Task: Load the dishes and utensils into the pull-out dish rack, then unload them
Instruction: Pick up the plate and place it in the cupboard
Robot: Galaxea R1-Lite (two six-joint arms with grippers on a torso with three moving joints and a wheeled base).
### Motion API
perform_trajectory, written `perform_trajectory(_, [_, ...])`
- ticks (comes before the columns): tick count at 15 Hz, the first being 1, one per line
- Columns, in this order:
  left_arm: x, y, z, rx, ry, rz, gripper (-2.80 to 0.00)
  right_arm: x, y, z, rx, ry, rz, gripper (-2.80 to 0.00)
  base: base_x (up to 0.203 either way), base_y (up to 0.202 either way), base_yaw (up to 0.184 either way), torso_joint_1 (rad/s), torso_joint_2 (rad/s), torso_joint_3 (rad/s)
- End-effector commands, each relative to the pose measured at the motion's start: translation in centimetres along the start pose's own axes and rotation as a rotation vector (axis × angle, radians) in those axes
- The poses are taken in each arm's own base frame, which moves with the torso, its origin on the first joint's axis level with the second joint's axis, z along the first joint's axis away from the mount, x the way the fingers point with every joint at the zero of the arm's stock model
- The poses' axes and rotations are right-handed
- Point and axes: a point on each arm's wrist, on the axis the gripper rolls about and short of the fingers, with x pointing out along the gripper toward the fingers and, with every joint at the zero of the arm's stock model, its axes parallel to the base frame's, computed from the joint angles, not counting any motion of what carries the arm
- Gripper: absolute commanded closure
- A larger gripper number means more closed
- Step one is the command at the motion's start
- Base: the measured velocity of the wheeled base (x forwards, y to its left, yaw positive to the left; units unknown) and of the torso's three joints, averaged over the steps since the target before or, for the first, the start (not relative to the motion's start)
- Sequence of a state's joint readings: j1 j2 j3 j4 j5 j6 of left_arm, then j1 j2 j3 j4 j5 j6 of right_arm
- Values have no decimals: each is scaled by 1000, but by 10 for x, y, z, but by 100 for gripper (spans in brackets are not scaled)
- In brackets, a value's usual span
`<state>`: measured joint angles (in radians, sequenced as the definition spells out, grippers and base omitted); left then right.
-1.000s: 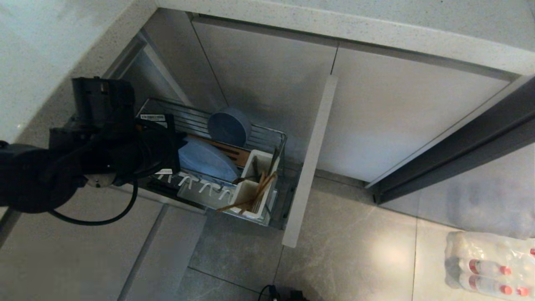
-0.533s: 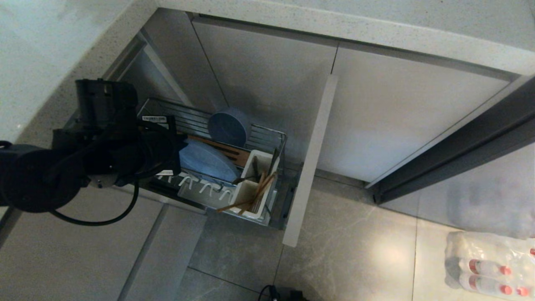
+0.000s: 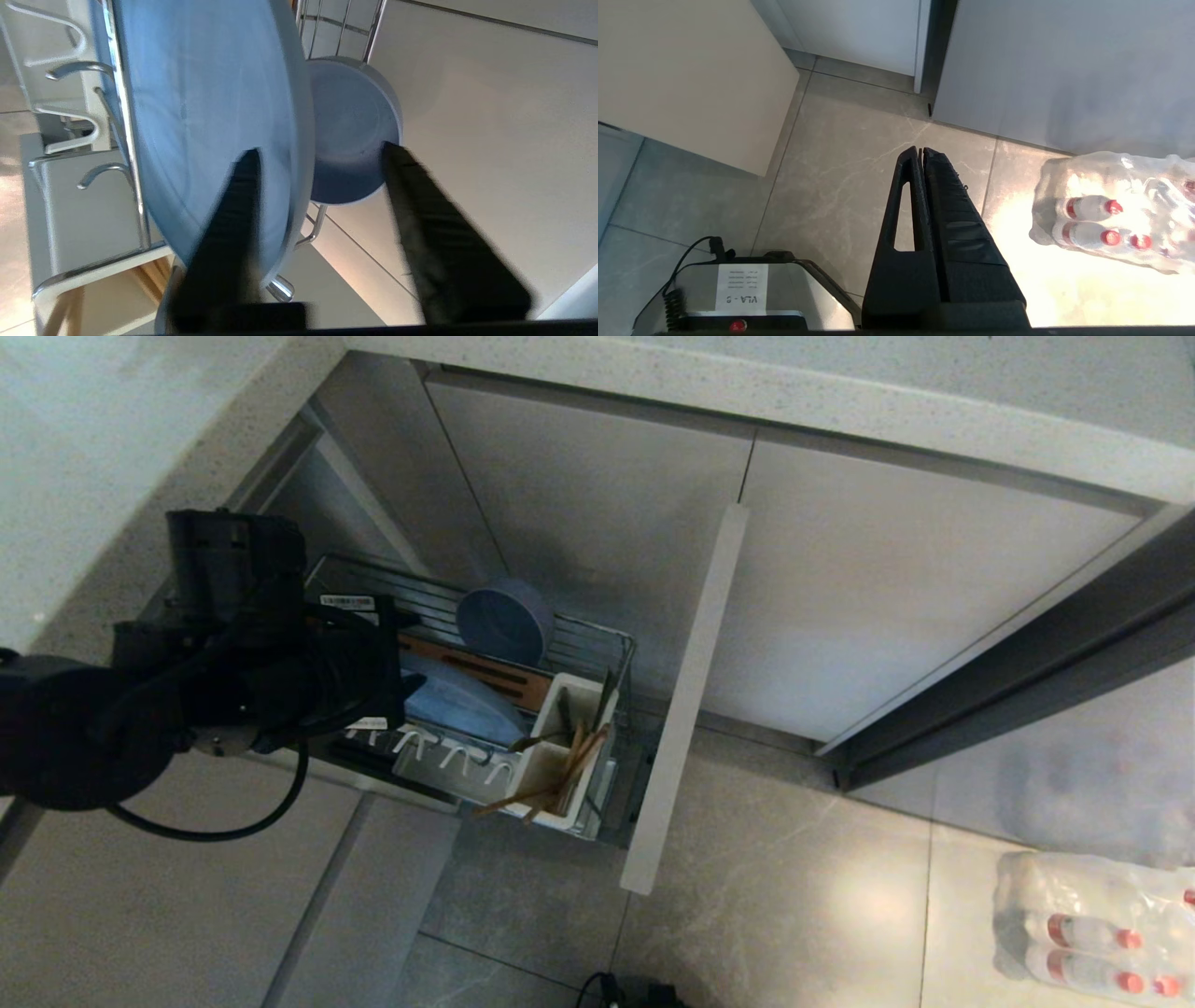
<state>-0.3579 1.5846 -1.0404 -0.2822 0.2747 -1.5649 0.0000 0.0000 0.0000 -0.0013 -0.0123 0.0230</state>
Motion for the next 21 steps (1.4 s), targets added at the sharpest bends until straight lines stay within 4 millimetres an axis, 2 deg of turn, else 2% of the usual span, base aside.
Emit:
perform_trajectory(1, [-8,-5,2,-13,-3,-17,-280,0,0,0,0,0,0,0,0,0,0,0,0,0])
perform_trajectory(6, [-25,-10,4,-11,2,-17,-280,0,0,0,0,0,0,0,0,0,0,0,0,0])
perform_trajectory(11, [-60,-21,1,10,23,-57,-280,0,0,0,0,0,0,0,0,0,0,0,0,0])
perform_trajectory(16, [-85,-29,3,8,3,-104,-273,0,0,0,0,1,0,0,0,0,0,0,0,0])
perform_trajectory(17, [-92,-31,4,5,12,-122,0,0,0,0,0,0,0,0,0,0,0,0,0,0])
perform_trajectory(21, [-118,-42,7,83,40,-203,0,0,0,0,0,1,0,0,0,0,0,0,0,0])
